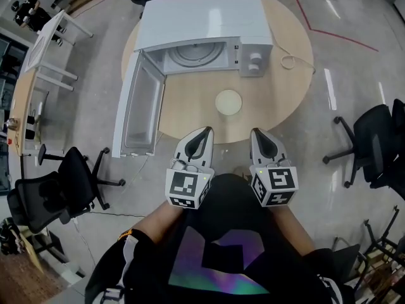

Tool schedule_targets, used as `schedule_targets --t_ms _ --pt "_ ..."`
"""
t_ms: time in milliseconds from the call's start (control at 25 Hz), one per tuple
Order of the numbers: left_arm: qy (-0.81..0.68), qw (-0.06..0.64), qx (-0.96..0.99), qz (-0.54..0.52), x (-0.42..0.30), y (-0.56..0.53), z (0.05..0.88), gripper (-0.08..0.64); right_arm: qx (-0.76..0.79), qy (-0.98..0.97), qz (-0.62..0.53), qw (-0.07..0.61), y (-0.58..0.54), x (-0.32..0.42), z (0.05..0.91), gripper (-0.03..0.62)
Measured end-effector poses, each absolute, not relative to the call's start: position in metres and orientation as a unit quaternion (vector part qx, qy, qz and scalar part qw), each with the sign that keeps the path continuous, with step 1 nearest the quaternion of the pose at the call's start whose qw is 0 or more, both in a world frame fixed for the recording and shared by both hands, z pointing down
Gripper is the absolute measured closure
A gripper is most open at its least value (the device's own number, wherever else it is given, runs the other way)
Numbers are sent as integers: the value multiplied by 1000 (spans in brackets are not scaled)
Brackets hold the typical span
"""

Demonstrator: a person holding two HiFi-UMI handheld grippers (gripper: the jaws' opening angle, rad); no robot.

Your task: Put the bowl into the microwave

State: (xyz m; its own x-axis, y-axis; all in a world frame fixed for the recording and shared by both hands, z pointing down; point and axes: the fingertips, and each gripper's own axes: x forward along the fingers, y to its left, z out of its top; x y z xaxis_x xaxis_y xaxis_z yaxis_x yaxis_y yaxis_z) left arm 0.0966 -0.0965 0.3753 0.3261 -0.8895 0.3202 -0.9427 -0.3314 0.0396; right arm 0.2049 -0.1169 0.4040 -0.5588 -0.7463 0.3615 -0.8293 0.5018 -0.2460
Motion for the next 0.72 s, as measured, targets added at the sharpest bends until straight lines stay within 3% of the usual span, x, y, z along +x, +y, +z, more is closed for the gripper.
schedule_targets --t_ms 720 --pt "-562 108 809 137 94 -119 384 514 453 -853 228 127 -138 202 424 577"
